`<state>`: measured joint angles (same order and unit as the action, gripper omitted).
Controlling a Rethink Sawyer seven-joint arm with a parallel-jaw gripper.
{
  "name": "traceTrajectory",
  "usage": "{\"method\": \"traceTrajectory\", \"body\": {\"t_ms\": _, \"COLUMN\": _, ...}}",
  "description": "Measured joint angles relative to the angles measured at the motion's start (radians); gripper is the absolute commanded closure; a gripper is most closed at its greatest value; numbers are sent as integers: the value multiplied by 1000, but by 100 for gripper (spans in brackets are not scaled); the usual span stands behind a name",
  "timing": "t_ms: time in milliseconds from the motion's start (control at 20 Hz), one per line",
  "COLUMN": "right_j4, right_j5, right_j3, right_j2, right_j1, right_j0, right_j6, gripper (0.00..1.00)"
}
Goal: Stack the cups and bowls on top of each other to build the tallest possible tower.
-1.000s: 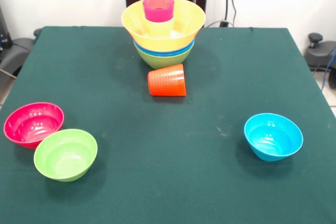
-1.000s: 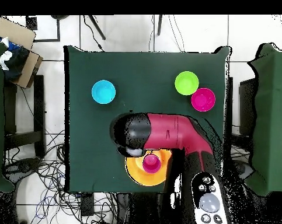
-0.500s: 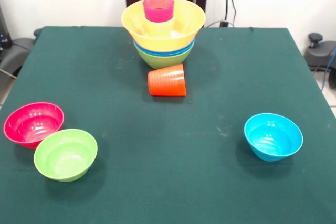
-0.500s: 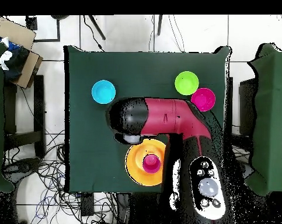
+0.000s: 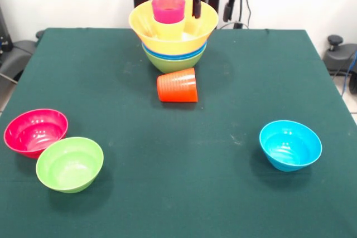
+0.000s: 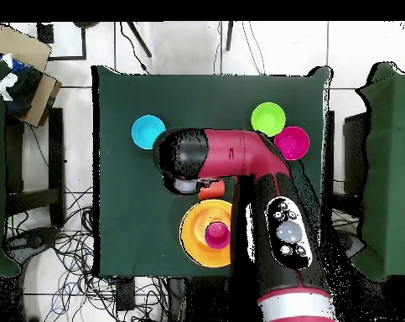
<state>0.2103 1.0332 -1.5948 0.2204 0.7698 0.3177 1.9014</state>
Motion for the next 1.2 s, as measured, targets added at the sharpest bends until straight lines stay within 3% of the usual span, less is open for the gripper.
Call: {"method": "traceTrajectory", "body": {"t_ms": 1200, "right_j4": 5, "right_j5": -49, "right_j3": 77, "right_j2": 5, "right_j1": -107, "right_j0": -52, "right_j6": 0, "gripper": 0}}
